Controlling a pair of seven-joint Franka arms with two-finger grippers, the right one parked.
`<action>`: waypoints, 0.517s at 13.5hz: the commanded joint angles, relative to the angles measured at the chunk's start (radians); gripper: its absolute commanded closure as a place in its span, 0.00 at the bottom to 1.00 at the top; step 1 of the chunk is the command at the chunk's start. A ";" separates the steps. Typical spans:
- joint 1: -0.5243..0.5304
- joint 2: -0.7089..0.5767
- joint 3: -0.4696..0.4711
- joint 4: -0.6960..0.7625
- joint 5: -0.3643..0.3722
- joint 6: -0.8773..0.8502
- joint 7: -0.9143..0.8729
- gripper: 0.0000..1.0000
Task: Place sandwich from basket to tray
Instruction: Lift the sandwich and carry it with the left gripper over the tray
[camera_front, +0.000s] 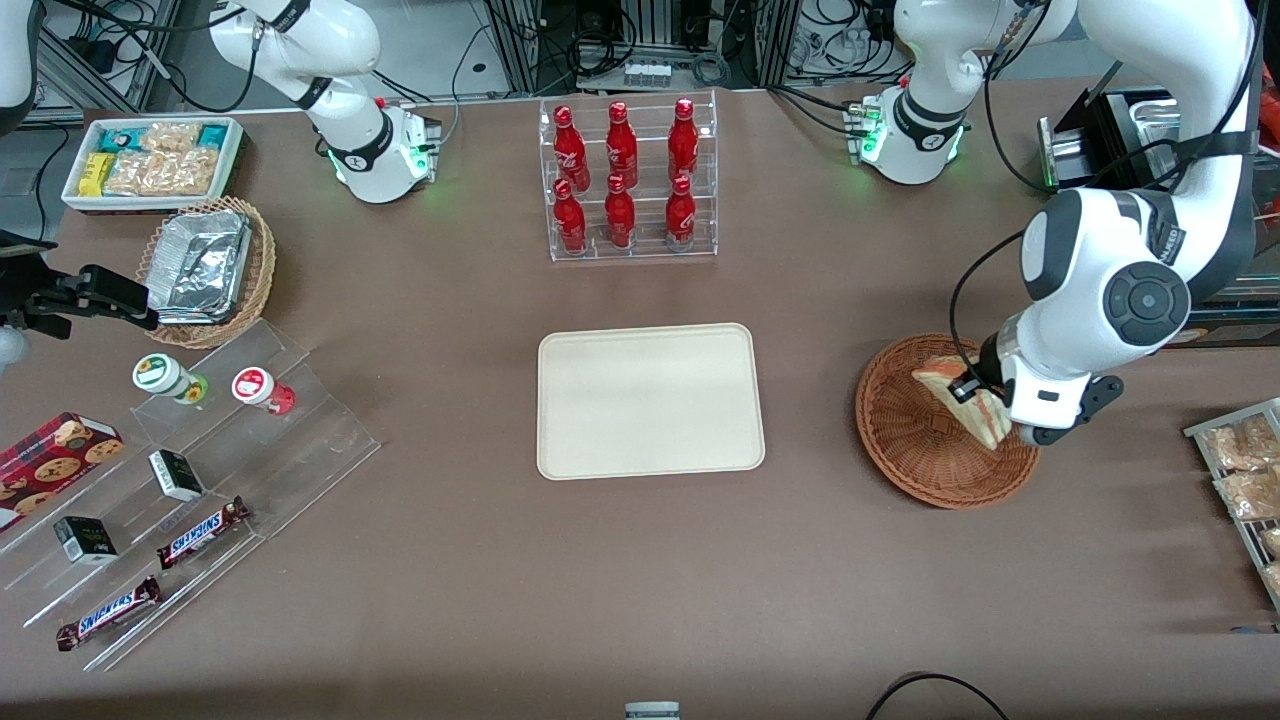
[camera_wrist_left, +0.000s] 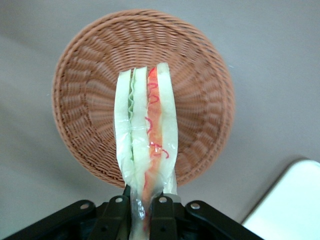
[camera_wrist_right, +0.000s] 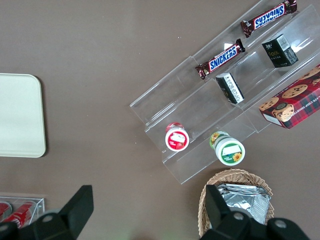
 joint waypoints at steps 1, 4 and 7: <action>-0.008 0.021 -0.047 0.045 0.005 -0.027 0.047 1.00; -0.010 0.062 -0.130 0.081 0.002 -0.027 0.041 1.00; -0.010 0.114 -0.220 0.117 0.002 -0.027 0.032 1.00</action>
